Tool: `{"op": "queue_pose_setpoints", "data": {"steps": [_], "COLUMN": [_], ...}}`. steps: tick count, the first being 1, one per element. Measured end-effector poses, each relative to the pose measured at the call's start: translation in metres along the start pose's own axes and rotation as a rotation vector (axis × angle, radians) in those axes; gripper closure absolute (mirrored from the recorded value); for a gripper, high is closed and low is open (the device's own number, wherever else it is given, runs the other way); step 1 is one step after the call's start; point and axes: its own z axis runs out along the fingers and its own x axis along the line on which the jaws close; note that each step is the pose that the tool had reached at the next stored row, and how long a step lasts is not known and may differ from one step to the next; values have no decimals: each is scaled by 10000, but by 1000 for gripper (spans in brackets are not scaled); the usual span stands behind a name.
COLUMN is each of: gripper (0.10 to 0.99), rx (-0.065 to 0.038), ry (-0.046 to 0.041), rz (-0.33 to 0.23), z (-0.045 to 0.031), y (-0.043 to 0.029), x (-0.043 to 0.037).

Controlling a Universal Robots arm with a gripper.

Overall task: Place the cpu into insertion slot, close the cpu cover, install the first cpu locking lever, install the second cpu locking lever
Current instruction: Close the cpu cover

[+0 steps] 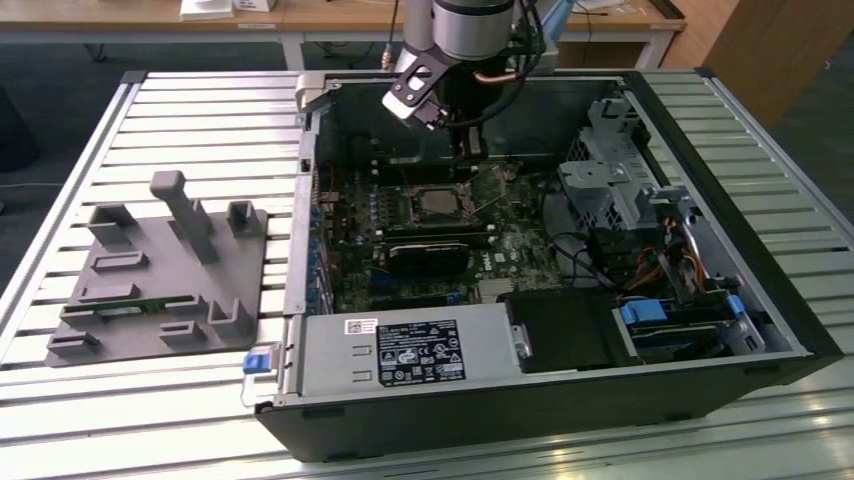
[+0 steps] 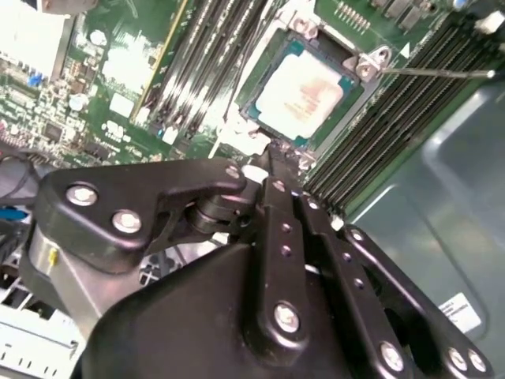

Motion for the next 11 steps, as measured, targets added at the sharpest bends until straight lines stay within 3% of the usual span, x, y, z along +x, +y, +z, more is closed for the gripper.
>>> {"op": "queue_pose_setpoints", "data": {"steps": [5, 11], "gripper": [980, 980], "rx": [0, 29], "ry": [4, -13], "rz": [-7, -6], "z": [-53, -44], "y": [17, 173], "x": [0, 4]}}
